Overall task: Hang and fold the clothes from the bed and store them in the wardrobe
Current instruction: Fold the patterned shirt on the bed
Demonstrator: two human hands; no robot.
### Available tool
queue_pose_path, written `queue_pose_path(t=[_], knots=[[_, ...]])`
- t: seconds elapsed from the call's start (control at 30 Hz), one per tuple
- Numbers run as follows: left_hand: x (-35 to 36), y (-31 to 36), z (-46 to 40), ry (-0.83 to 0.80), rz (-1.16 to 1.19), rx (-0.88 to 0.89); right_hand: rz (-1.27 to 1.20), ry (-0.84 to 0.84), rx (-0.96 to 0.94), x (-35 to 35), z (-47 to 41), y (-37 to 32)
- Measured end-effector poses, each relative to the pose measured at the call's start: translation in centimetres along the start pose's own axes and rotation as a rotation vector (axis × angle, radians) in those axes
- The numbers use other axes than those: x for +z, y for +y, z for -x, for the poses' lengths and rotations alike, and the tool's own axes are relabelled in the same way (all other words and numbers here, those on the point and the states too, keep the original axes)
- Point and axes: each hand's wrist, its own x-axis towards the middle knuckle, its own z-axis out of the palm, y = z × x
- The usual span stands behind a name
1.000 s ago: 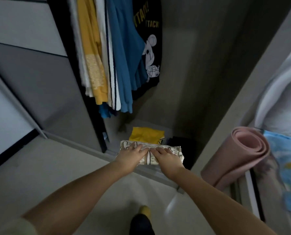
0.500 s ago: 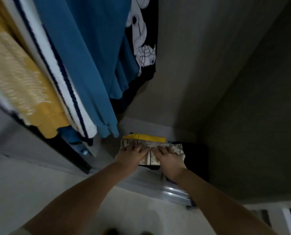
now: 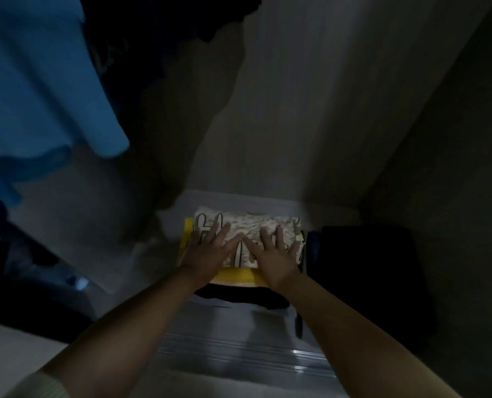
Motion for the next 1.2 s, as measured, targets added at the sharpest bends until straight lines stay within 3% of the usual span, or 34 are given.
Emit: queue_pose_path(t=[0.1,0.23,0.47,0.6,0.7,0.8,0.9,1.03,1.2], knots=[[4.6,-0.3,-1.1,-0.115,0.173,0.059,-0.026,-0.071,-0.046,3.8,-1.7,1.5],[5.7,-1.2,-2.8,-0.284,0.346,0.082,-0.154,-0.091,-0.039,5.1,-3.0,2.4],[10.0,0.1,-3.4,-0.147,0.325,0.028,-0.066,0.023,-0.021,8.9,-3.8,2.2],[7.9,-0.2,-3.6,-0.163,0.299,0.037,-0.030,-0.039,0.003,7.5,-4.0,2.0],[4.5,0.1,-2.8,-0.223,0.260,-0.023,-0.062,-0.078,0.022,4.5,-2.8,1.7],[-1.3,1.4,-1.4,-0.248,0.440,-0.074,-0.145,-0.068,0.031,-0.7,0.0,1.5],[-9.3,3.1,0.2,-0.136,0.662,-0.069,-0.174,-0.130,0.036,-7.8,3.3,1.6],[-20.7,4.6,1.5,0.013,0.642,-0.109,-0.187,-0.047,0.142,-17.6,7.6,1.2],[-33.7,3.9,3.9,-0.048,0.599,-0.154,-0.164,0.001,0.172,-29.4,12.7,0.0]])
